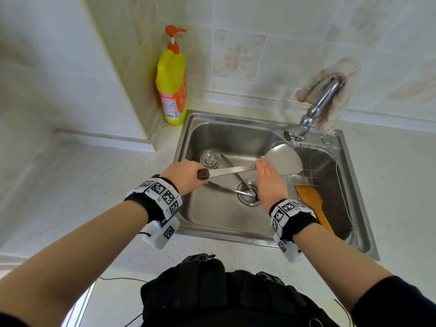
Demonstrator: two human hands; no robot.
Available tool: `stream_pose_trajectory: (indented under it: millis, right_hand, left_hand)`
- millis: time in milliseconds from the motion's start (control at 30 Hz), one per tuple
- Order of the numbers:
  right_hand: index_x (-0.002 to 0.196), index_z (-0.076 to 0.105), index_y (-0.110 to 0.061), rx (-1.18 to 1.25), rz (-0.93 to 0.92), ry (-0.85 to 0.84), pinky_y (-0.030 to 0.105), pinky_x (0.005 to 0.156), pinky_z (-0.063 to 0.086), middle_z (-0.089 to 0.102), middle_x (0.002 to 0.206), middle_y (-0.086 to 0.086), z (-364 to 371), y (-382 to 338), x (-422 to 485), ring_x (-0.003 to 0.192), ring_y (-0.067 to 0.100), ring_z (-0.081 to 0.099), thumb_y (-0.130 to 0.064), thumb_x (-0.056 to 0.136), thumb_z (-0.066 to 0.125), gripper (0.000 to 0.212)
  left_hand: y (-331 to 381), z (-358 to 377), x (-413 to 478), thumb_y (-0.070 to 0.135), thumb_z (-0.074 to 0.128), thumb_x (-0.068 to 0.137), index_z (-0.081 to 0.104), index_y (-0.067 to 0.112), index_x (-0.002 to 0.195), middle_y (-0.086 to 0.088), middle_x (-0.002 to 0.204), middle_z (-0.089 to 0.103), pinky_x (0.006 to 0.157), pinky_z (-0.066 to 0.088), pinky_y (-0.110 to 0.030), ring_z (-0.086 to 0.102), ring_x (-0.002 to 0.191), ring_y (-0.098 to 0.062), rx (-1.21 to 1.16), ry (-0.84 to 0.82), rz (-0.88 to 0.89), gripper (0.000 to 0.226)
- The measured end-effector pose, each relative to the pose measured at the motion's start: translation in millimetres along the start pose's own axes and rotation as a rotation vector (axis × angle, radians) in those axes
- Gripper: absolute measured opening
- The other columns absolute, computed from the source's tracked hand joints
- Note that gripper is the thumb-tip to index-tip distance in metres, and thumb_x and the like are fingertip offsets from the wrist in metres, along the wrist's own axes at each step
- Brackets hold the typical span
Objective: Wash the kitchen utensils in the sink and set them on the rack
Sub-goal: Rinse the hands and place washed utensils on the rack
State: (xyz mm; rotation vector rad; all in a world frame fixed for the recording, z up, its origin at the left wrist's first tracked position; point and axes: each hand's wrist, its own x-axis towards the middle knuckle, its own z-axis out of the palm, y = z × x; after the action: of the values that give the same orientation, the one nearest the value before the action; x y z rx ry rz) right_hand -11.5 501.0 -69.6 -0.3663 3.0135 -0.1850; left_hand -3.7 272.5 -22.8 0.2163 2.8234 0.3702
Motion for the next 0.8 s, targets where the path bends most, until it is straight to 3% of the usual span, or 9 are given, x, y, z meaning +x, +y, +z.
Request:
stream_pose_trajectory:
  millis: [100, 167, 300, 400, 633, 733, 800]
  right_hand:
    - [0.131, 0.040, -0.010, 0.074, 0.006, 0.038, 0.028, 0.112, 0.023, 0.036, 0.145, 0.010, 0.5, -5.9, -3.3, 0.139, 0.022, 0.027, 0.001, 0.089, 0.048, 0.044]
    - [0.121, 0.046, -0.013, 0.057, -0.026, -0.007, 0.026, 0.098, 0.033, 0.050, 0.127, 0.005, 2.6, -11.1, -6.8, 0.121, 0.020, 0.044, -0.003, 0.091, 0.047, 0.032]
    - [0.121, 0.043, -0.011, 0.047, -0.032, -0.041, 0.028, 0.089, 0.037, 0.052, 0.122, 0.006, 5.6, -15.9, -9.8, 0.113, 0.022, 0.048, -0.001, 0.092, 0.040, 0.031]
    - [0.120, 0.043, -0.009, 0.019, -0.046, -0.051, 0.028, 0.090, 0.036, 0.052, 0.122, 0.008, 1.7, -19.7, -8.9, 0.112, 0.023, 0.046, 0.000, 0.091, 0.043, 0.031]
    - [0.125, 0.039, -0.008, -0.016, -0.102, -0.050, 0.029, 0.090, 0.040, 0.050, 0.122, 0.008, 1.5, -28.0, -14.2, 0.116, 0.023, 0.046, 0.001, 0.088, 0.046, 0.038]
    - [0.130, 0.036, -0.011, -0.017, -0.068, -0.146, 0.030, 0.082, 0.044, 0.048, 0.126, 0.007, -3.7, -8.5, -21.2, 0.110, 0.024, 0.052, 0.002, 0.088, 0.047, 0.045]
    - [0.132, 0.034, -0.010, 0.011, 0.007, -0.210, 0.034, 0.084, 0.045, 0.043, 0.134, 0.008, -9.2, 8.9, -25.6, 0.111, 0.027, 0.053, 0.007, 0.084, 0.050, 0.054]
  left_hand:
    - [2.3, 3.6, -0.3, 0.039, 0.054, 0.089, 0.048, 0.027, 0.073, 0.004, 0.074, 0.056, 0.067, 0.041, -0.027, 0.057, 0.074, -0.019, 0.038, -0.016, 0.035, 0.020]
    - [1.2, 5.1, -1.0, 0.040, 0.052, 0.089, 0.047, 0.026, 0.073, 0.004, 0.073, 0.055, 0.065, 0.038, -0.027, 0.057, 0.075, -0.019, 0.108, -0.009, 0.061, 0.022]
    - [3.6, 5.1, 0.9, 0.048, 0.045, 0.093, 0.051, 0.021, 0.096, 0.000, 0.087, 0.060, 0.065, 0.037, -0.027, 0.060, 0.084, -0.021, 0.335, -0.001, 0.121, 0.028]
    - [20.1, 9.7, 7.4, 0.041, 0.042, 0.096, 0.046, 0.014, 0.111, -0.004, 0.099, 0.064, 0.066, 0.039, -0.030, 0.062, 0.087, -0.024, 0.435, 0.020, 0.168, 0.032]
    - [48.6, 13.2, 13.5, 0.034, 0.039, 0.098, 0.043, 0.011, 0.115, -0.008, 0.103, 0.063, 0.065, 0.035, -0.033, 0.062, 0.089, -0.028, 0.490, -0.004, 0.268, 0.029]
    - [43.1, 8.5, 11.4, 0.029, 0.040, 0.098, 0.042, 0.013, 0.110, -0.006, 0.096, 0.063, 0.063, 0.039, -0.033, 0.053, 0.071, -0.024, 0.482, 0.029, 0.302, 0.020]
    - [33.9, 6.4, 7.4, 0.026, 0.040, 0.097, 0.042, 0.014, 0.109, -0.004, 0.092, 0.061, 0.061, 0.040, -0.033, 0.048, 0.066, -0.021, 0.460, 0.055, 0.272, 0.017]
